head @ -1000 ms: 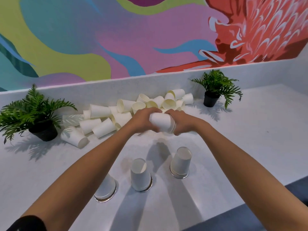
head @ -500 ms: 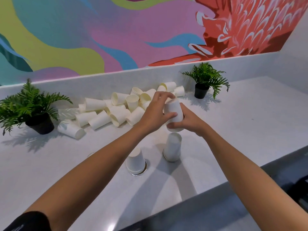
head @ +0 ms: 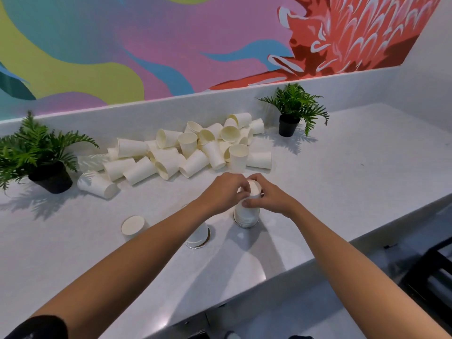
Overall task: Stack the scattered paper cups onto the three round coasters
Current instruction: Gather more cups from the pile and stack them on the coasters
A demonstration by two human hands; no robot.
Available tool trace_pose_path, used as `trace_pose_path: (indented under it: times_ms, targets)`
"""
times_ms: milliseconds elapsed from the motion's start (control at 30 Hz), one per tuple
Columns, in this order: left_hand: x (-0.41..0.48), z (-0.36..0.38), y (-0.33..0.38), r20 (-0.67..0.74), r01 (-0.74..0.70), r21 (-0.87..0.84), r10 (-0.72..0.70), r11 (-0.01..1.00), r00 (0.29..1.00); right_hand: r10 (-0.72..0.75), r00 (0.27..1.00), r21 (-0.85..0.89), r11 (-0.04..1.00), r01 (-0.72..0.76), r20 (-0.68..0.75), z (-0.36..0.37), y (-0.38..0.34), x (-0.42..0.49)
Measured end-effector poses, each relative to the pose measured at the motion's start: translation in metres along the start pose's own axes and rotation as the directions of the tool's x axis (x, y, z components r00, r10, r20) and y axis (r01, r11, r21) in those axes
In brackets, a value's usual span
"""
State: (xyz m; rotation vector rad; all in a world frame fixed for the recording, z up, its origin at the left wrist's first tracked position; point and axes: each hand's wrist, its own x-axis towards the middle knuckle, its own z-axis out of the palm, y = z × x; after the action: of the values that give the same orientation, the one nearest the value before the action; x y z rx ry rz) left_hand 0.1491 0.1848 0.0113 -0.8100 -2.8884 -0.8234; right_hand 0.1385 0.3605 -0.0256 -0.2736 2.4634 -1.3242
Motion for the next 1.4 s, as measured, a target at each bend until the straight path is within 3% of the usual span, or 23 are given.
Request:
trace_pose_path:
  times_ms: [200, 400, 500, 633, 867, 1067, 1400]
  targets:
    - [-0.001, -0.003, -0.004, 0.029, 0.027, 0.014, -0.027, 1.000, 0.999, 0.058, 0.998, -0.110, 0.992, -0.054, 0.034, -0.004, -0.005, 0.006]
    - [0.001, -0.016, -0.024, 0.005, 0.082, -0.084, -0.082, 0.993, 0.997, 0.220, 0.939, -0.269, 0.952, -0.148, 0.263, -0.036, -0.017, 0.023]
    - [0.004, -0.029, -0.040, -0.008, 0.156, -0.074, -0.157, 0.985, 0.988, 0.252, 0.948, -0.331, 0.927, -0.178, 0.194, -0.055, -0.024, 0.039]
    - [0.013, -0.038, -0.067, -0.010, 0.282, 0.016, -0.282, 0.959, 0.959, 0.168, 0.986, -0.400, 0.904, -0.152, 0.004, -0.067, -0.026, 0.068]
    - [0.032, -0.037, -0.116, -0.042, 0.490, 0.125, -0.489, 0.862, 0.871, 0.056, 0.988, -0.496, 0.860, -0.120, -0.142, -0.048, -0.018, 0.124]
    - [0.057, -0.031, -0.158, -0.053, 0.526, 0.219, -0.528, 0.822, 0.847, 0.030, 0.988, -0.564, 0.818, -0.112, -0.153, -0.039, -0.022, 0.171]
    - [0.089, -0.006, -0.176, -0.027, 0.549, 0.330, -0.574, 0.768, 0.819, 0.127, 0.990, -0.676, 0.725, -0.135, -0.061, -0.030, -0.015, 0.207]
